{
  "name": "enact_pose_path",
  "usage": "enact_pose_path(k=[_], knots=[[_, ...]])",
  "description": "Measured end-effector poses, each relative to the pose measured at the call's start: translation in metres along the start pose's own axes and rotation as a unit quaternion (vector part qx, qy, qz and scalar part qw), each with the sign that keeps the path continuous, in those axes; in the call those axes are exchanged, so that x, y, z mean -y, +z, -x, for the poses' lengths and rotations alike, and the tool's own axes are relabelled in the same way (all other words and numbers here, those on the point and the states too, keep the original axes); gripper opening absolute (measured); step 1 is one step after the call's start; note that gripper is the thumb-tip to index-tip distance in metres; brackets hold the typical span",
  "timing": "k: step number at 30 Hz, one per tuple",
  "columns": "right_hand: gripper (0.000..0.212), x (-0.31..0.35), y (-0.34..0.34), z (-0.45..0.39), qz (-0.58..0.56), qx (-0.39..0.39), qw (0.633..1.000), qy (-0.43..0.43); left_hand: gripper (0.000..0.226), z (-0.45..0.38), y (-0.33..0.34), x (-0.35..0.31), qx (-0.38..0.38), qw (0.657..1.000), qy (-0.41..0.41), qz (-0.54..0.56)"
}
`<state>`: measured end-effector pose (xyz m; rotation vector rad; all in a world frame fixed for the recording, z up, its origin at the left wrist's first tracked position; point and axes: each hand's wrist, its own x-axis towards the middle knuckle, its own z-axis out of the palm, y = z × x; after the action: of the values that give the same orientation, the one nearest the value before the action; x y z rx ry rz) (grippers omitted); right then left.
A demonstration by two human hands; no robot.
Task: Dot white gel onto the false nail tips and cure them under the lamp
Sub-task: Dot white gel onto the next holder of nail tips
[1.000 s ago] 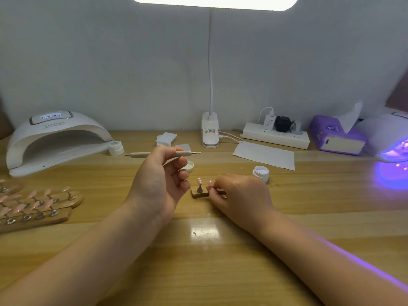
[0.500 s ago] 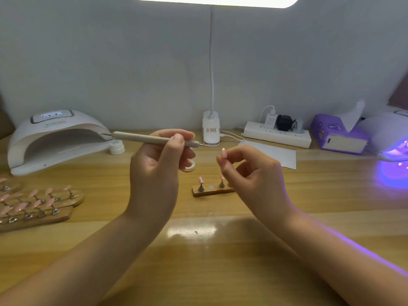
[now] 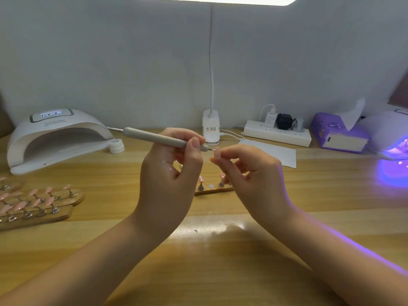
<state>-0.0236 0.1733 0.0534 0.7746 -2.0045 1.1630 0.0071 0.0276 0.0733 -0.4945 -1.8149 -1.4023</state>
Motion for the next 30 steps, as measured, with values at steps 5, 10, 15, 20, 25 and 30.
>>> enact_pose_path(k=[5,10,15,20,25,30], knots=[[0.015,0.0009,0.0002,-0.001,0.013,-0.005,1.0,-0.021,0.014,0.0001,0.0004,0.0018,0.004,1.0,0.004,-0.002],[0.014,0.0006,0.0003,-0.0012,0.023,-0.005,0.999,-0.026,0.014,0.0004,0.0003,0.0025,0.006,1.0,0.002,-0.003],[0.013,0.0014,-0.0004,-0.0008,0.028,-0.007,0.999,-0.031,0.017,0.0003,0.0007,0.0036,0.007,1.0,0.0,-0.004],[0.014,0.0018,0.0,-0.0009,0.033,-0.006,0.999,-0.034,0.014,0.0001,0.0005,0.0039,0.006,1.0,0.0,-0.001],[0.013,0.0013,-0.0001,-0.0004,0.034,-0.004,0.999,-0.033,0.014,-0.0007,-0.0002,0.004,0.005,1.0,-0.004,0.0],[0.013,0.0015,0.0003,-0.0003,0.032,-0.004,0.999,-0.035,0.015,-0.0005,0.0006,0.0035,0.009,1.0,-0.006,-0.002]])
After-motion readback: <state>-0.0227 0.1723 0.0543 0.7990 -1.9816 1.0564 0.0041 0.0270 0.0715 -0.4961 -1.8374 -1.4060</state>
